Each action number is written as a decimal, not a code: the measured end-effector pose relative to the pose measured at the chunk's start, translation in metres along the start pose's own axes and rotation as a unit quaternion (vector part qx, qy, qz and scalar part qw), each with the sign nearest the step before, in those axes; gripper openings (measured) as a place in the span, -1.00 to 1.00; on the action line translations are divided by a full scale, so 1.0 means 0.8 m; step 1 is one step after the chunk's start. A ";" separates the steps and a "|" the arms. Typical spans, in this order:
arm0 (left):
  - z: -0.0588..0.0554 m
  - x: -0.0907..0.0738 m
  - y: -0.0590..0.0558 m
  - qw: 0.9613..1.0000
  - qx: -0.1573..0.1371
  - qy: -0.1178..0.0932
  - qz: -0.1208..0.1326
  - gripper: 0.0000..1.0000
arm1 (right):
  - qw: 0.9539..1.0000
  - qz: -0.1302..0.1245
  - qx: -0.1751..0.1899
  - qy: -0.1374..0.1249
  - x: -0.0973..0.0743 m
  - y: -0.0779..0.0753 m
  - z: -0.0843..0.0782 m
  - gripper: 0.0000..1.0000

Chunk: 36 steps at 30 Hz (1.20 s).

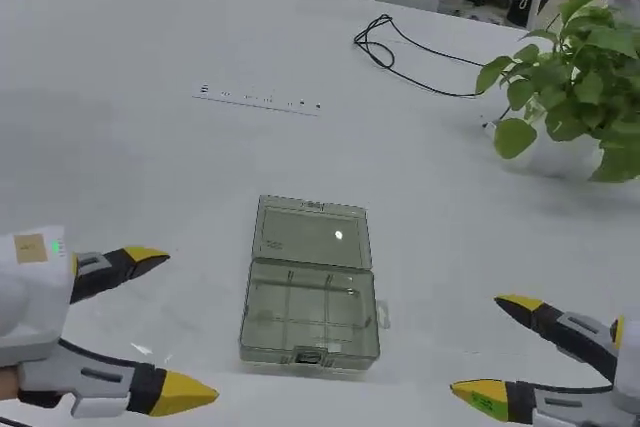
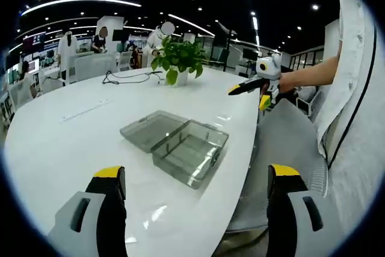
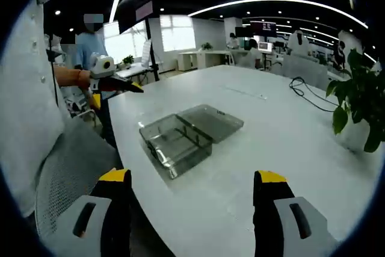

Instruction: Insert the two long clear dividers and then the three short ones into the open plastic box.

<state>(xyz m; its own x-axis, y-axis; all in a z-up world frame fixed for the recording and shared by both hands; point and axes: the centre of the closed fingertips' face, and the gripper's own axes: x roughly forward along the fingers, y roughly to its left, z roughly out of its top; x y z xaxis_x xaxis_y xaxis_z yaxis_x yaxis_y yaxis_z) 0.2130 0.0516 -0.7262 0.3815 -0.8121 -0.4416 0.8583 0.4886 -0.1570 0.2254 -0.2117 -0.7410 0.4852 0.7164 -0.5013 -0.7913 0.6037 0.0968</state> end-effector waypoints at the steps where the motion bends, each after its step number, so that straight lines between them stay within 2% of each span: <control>1: 0.000 0.000 0.000 1.000 0.000 0.000 0.000 1.00 | 1.000 0.000 -0.001 0.000 0.000 0.000 0.000 0.68; 23: -0.002 0.002 0.003 1.000 0.000 0.003 0.008 1.00 | 1.000 0.010 -0.009 0.007 0.003 -0.002 0.000 0.68; 36: -0.008 0.010 0.003 1.000 0.000 0.011 0.009 1.00 | 1.000 0.016 -0.012 0.009 0.008 0.001 -0.002 0.67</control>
<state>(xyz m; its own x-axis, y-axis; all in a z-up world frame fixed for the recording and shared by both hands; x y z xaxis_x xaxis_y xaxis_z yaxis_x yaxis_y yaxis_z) 0.2160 0.0489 -0.7359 0.3896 -0.7959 -0.4635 0.8511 0.5034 -0.1490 0.2275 -0.2072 -0.7456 0.4533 0.7284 -0.5138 -0.8146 0.5725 0.0929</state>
